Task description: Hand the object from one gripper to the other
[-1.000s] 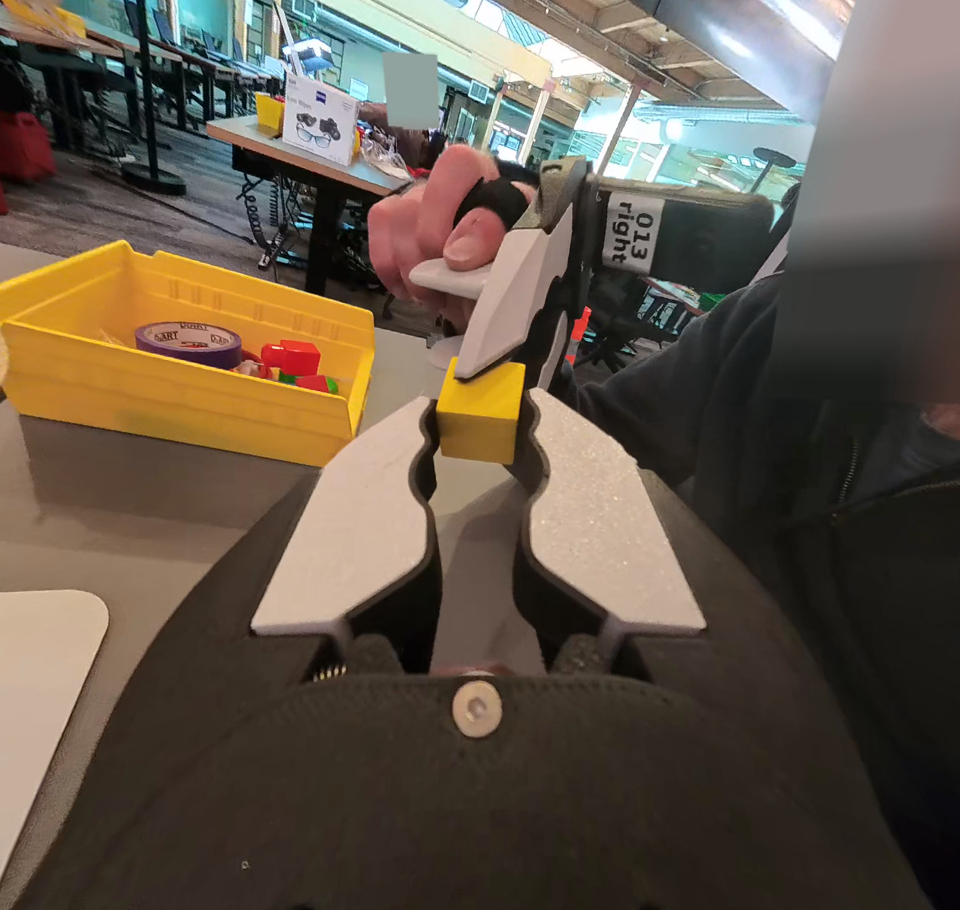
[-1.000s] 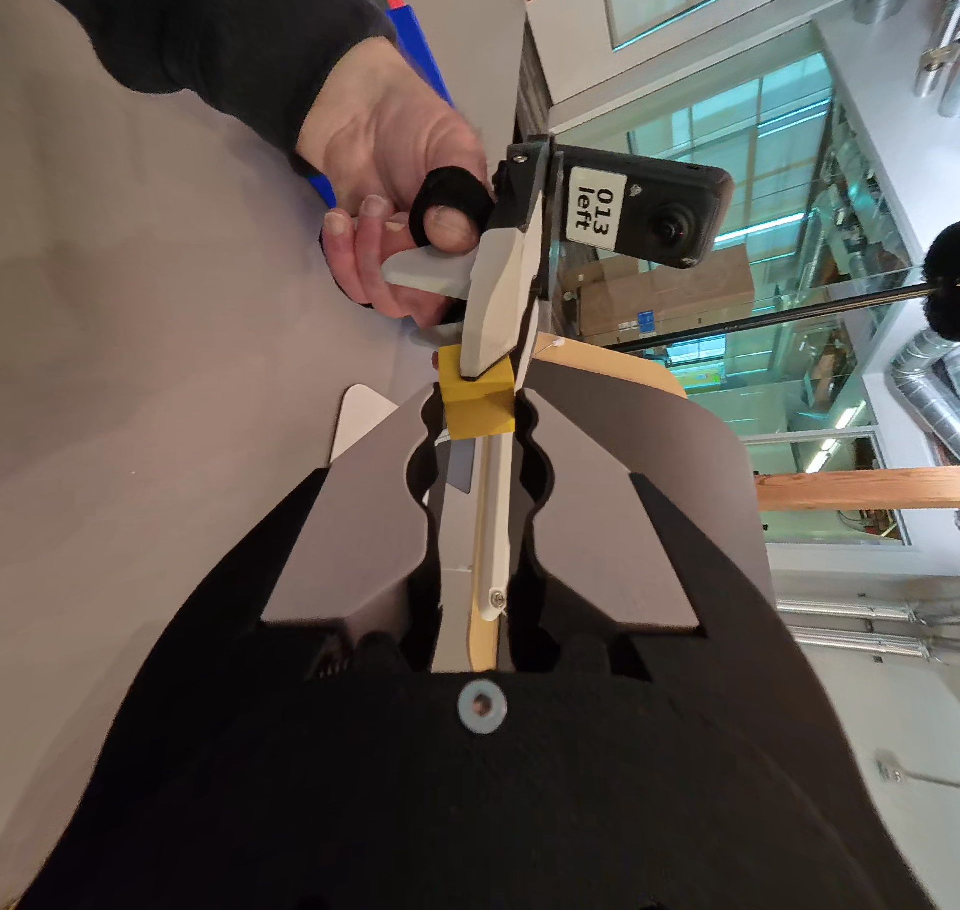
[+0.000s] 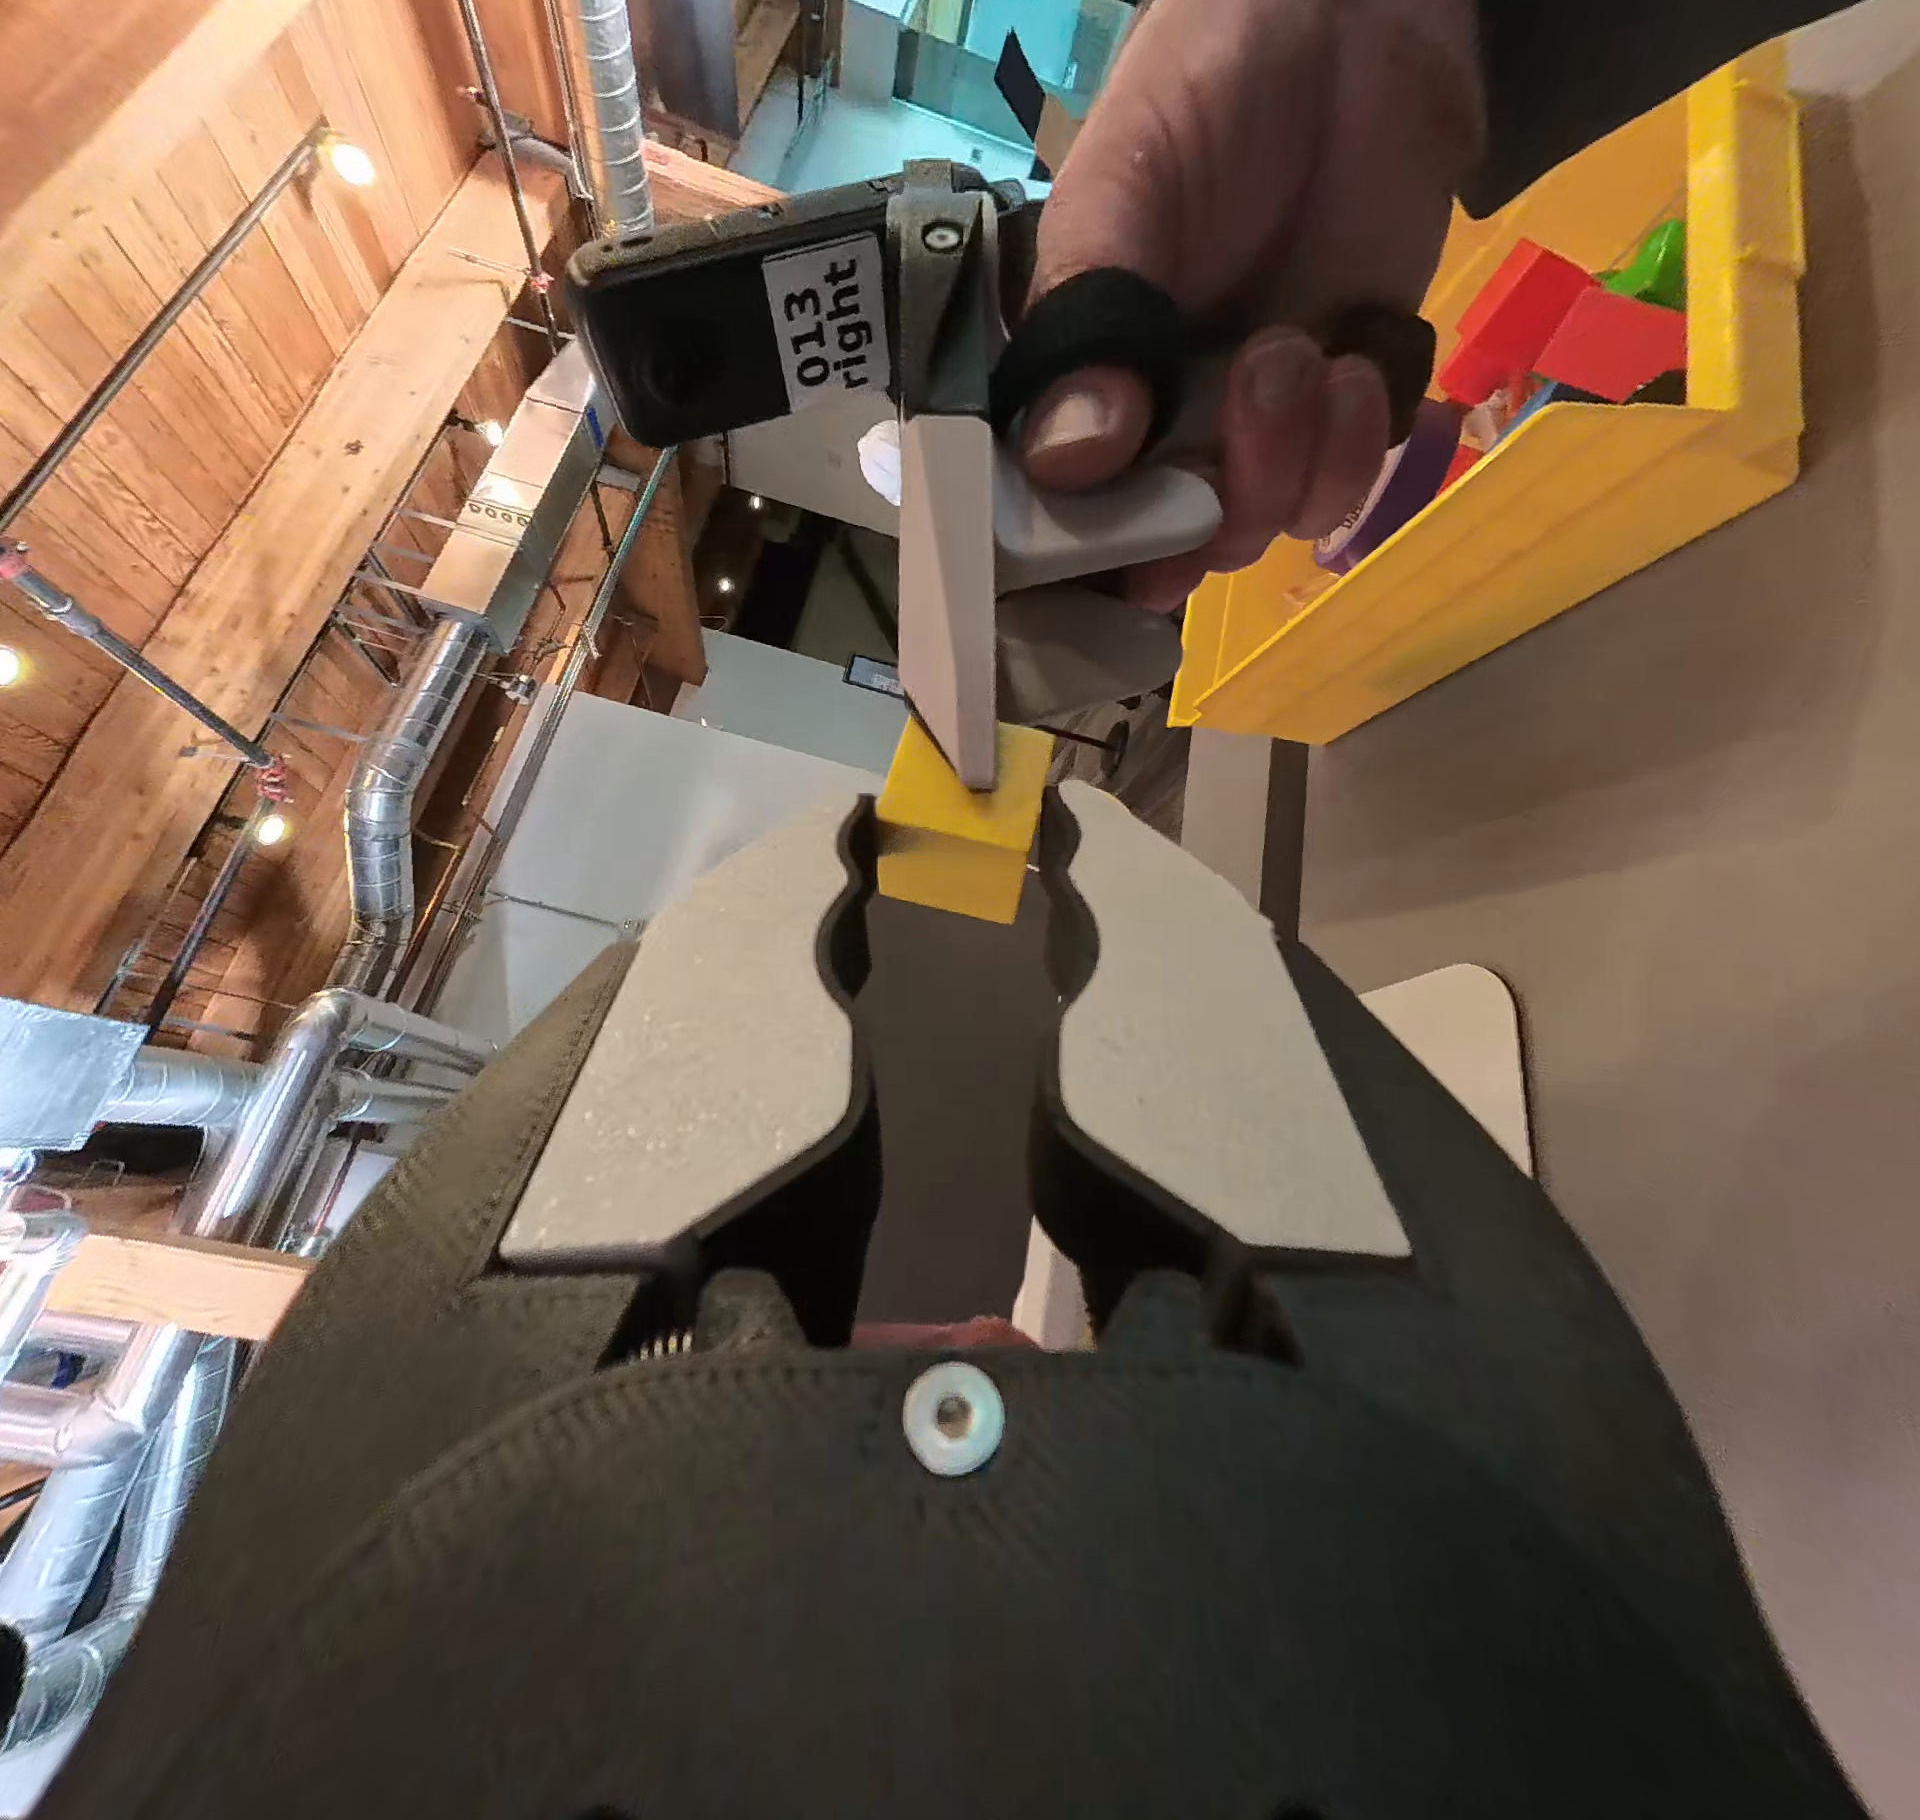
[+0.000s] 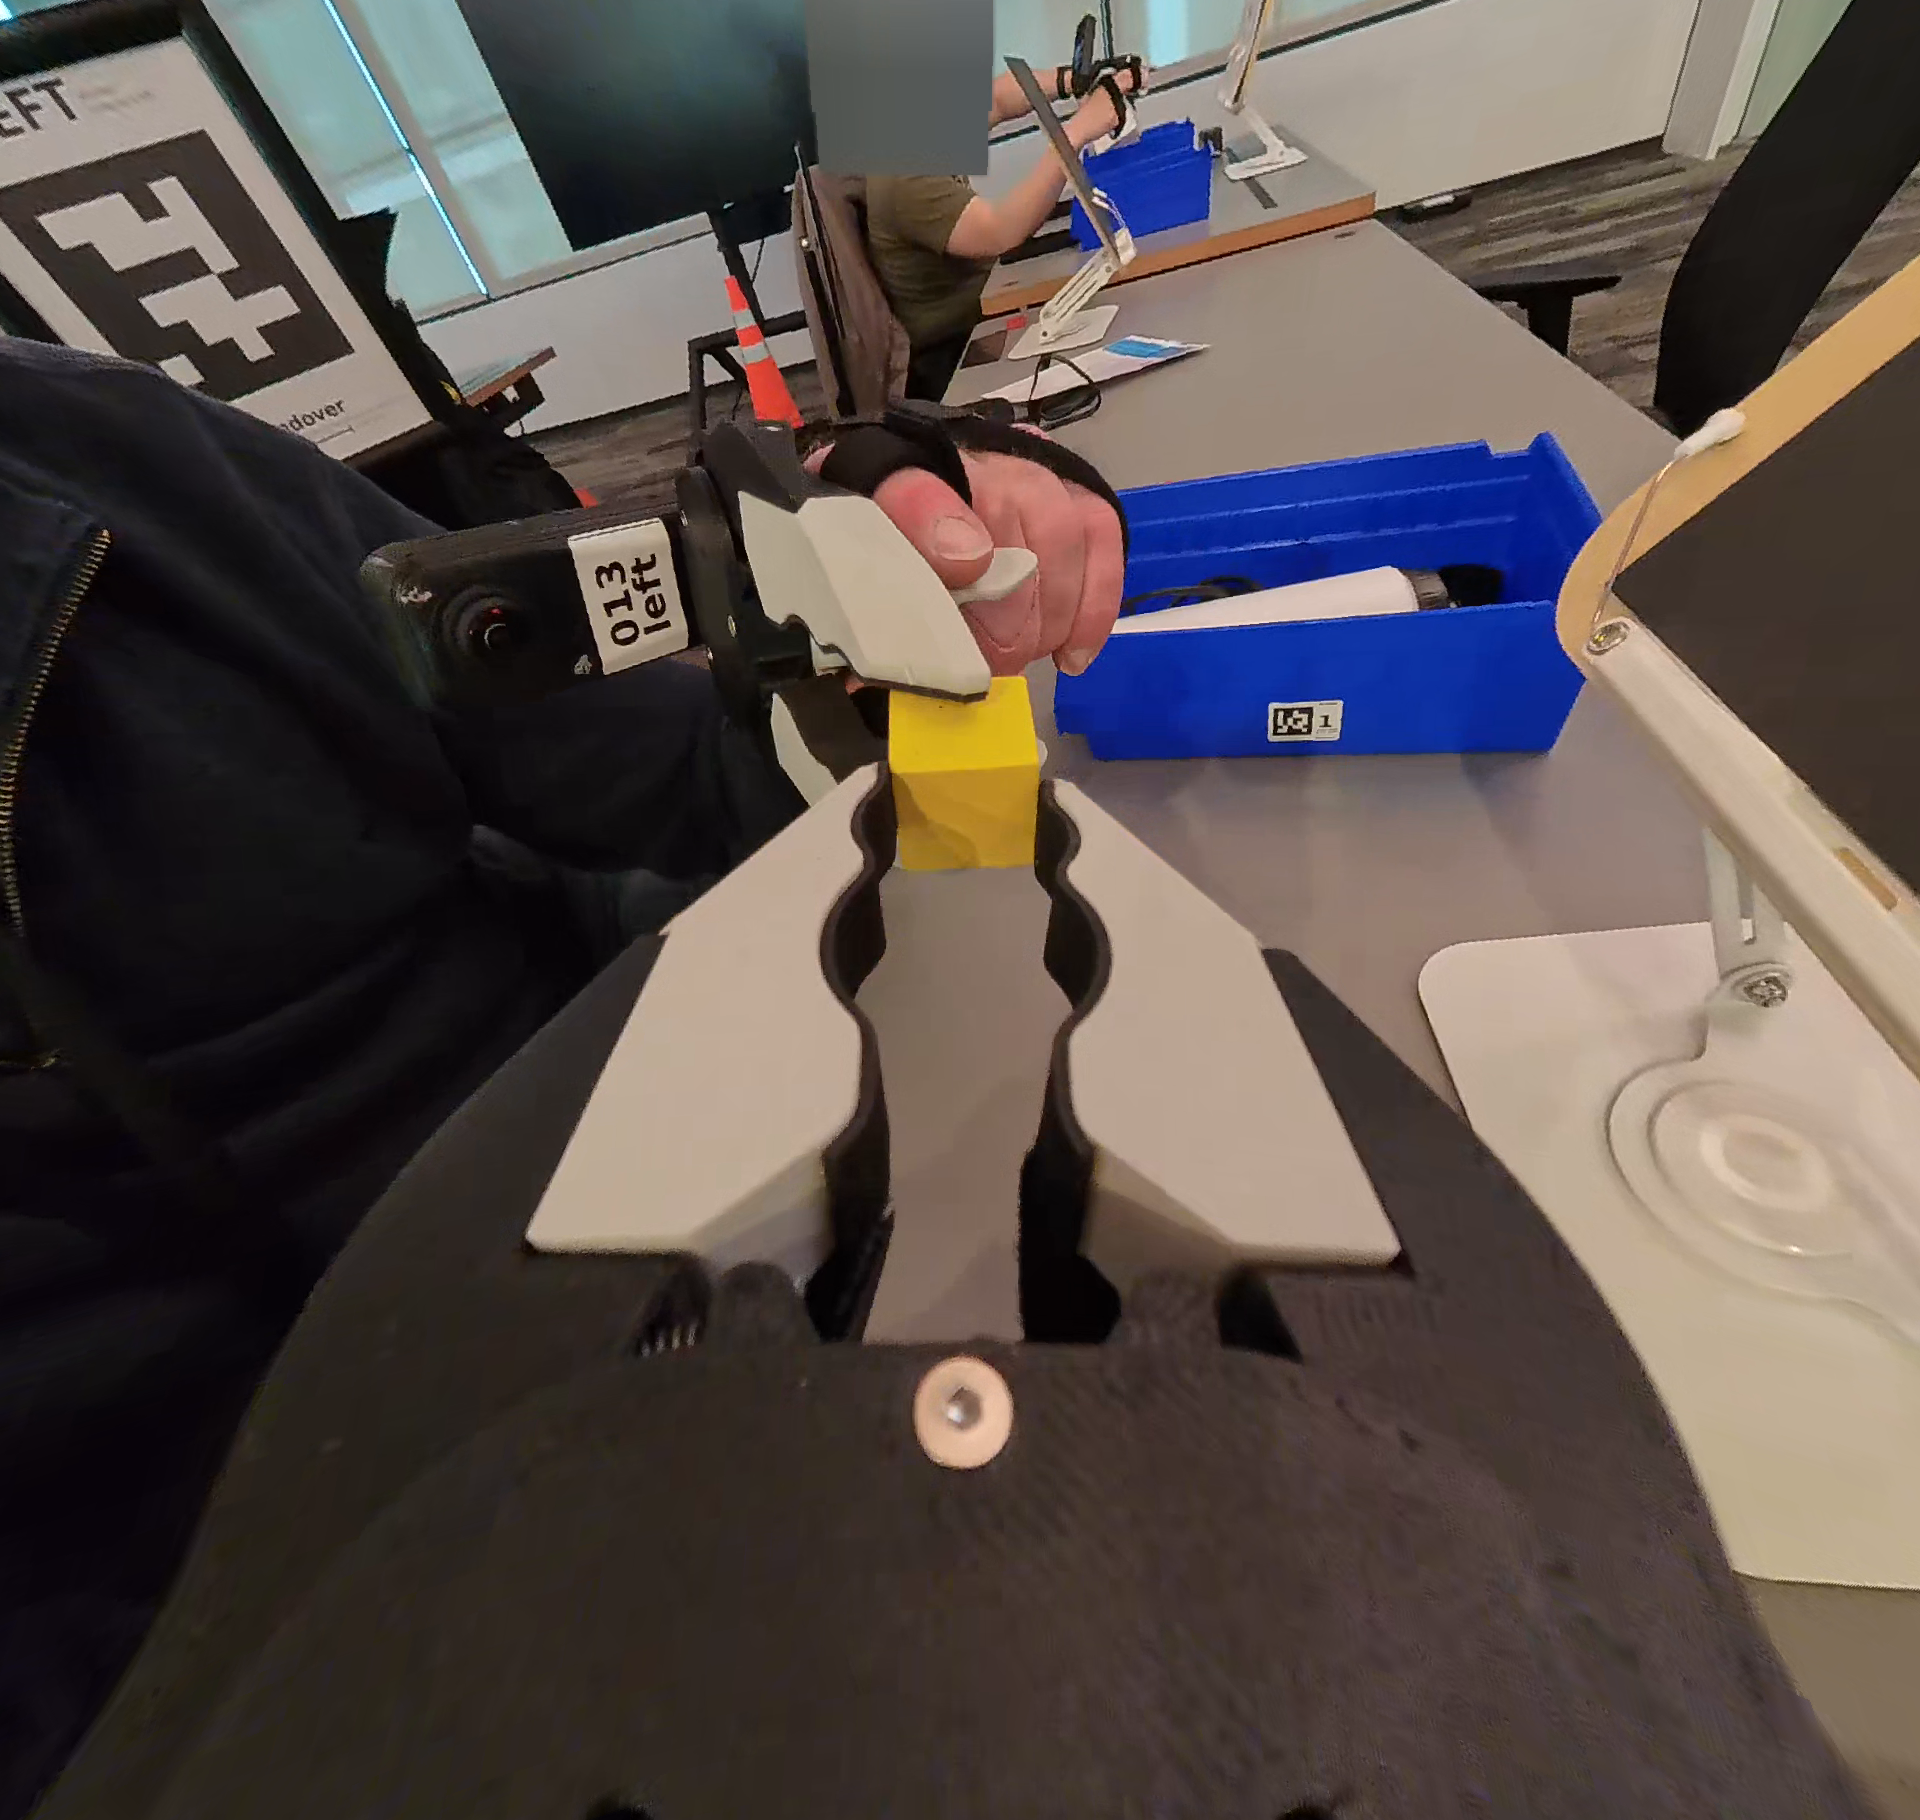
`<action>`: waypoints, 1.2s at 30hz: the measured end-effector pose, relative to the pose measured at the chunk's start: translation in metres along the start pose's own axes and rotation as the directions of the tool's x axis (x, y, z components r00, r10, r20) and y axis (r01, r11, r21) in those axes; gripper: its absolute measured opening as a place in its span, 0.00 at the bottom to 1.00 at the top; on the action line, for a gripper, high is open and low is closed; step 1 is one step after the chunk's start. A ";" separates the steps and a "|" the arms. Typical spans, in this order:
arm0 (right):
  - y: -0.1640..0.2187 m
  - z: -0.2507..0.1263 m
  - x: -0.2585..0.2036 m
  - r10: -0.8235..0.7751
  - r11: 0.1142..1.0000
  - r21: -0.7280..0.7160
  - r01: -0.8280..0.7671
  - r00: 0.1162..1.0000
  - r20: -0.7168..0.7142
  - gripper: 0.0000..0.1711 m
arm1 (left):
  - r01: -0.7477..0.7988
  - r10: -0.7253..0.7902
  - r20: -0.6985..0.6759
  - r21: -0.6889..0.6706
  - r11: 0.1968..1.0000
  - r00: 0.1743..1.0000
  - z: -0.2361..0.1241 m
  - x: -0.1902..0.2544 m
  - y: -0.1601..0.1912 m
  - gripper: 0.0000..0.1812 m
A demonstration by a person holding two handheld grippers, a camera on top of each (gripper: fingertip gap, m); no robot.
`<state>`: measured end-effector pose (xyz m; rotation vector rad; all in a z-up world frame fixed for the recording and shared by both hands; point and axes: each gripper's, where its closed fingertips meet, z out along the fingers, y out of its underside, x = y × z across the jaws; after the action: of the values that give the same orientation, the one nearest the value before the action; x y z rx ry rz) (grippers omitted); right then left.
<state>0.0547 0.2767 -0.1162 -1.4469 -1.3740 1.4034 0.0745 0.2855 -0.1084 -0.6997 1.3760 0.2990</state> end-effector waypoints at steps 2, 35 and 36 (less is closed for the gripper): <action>0.000 0.000 0.001 -0.002 1.000 0.001 0.002 1.000 -0.007 0.14 | 0.013 -0.013 -0.007 -0.005 1.000 1.000 0.001 0.001 0.001 0.16; -0.028 0.004 -0.005 -0.471 0.874 0.028 0.485 0.860 -0.194 0.13 | 0.843 -0.732 -0.428 0.180 0.507 0.531 -0.017 -0.023 -0.004 0.16; -0.033 0.004 -0.006 -0.444 0.881 0.088 0.464 0.877 -0.183 0.13 | 0.843 -0.738 -0.413 0.202 0.498 0.534 -0.018 -0.028 -0.003 0.16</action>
<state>0.0448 0.2769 -0.0835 -1.0345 -1.3802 1.0271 0.0564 0.2772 -0.0817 -0.9988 1.1542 -0.8530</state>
